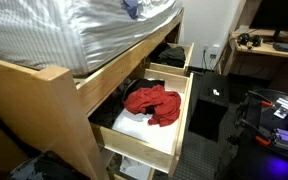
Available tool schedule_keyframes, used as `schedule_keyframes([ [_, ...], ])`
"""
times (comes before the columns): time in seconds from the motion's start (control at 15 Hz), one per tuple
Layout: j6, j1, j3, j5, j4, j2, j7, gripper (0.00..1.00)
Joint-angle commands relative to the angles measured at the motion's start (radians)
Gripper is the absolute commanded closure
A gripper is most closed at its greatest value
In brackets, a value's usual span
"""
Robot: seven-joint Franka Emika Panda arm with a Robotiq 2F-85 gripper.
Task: Take the blue shirt out of the top left drawer and put it on the bed
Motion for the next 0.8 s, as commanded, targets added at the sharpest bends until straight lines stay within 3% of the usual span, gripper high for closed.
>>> schedule_keyframes([
  [0.0,0.0,0.0,0.0,0.0,0.0,0.002,0.0,0.7],
  [0.27,0.0,0.0,0.0,0.0,0.0,0.004,0.0,0.7],
  [0.33,0.0,0.0,0.0,0.0,0.0,0.004,0.0,0.45],
  [0.4,-0.042,0.009,-0.014,-0.019,-0.008,0.0,0.013,0.44],
  [0.73,-0.231,0.031,-0.104,-0.15,-0.014,-0.015,0.106,0.09],
])
